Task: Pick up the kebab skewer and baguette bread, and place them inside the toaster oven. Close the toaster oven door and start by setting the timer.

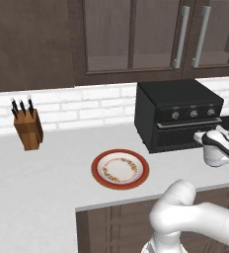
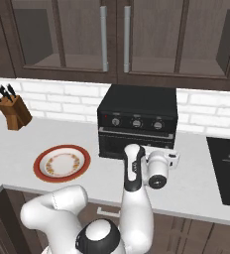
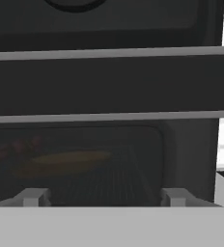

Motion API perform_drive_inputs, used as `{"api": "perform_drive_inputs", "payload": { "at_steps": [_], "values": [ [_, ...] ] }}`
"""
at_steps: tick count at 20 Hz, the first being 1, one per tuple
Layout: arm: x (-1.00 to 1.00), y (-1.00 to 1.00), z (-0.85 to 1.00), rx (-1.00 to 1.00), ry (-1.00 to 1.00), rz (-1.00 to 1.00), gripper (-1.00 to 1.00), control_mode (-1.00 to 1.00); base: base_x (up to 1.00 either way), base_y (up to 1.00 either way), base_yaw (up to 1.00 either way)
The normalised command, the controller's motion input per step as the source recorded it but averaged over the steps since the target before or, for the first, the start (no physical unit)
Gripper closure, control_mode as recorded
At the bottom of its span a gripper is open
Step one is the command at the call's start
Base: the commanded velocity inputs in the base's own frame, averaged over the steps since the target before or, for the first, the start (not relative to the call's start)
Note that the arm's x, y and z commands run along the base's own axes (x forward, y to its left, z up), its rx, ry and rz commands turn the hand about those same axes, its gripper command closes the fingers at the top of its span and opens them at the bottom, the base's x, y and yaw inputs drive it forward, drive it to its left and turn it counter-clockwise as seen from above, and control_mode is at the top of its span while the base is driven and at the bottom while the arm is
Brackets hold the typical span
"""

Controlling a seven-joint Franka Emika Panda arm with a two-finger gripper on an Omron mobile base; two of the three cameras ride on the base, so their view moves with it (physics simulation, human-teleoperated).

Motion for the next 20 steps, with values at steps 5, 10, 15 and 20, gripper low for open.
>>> {"api": "perform_drive_inputs", "payload": {
  "at_steps": [5,10,15,20],
  "values": [
    [0.14,0.01,0.10,0.00,0.00,0.00,-1.00,-1.00,0.00,0.00,0.00],
    [-0.09,0.00,0.14,0.00,0.00,0.00,-1.00,-1.00,0.00,0.00,0.00],
    [-0.55,0.00,0.42,0.00,0.00,0.00,-1.00,-1.00,0.00,0.00,0.00],
    [-0.54,0.00,0.62,0.00,0.02,0.00,-1.00,-1.00,0.00,0.00,0.00]
  ]
}}
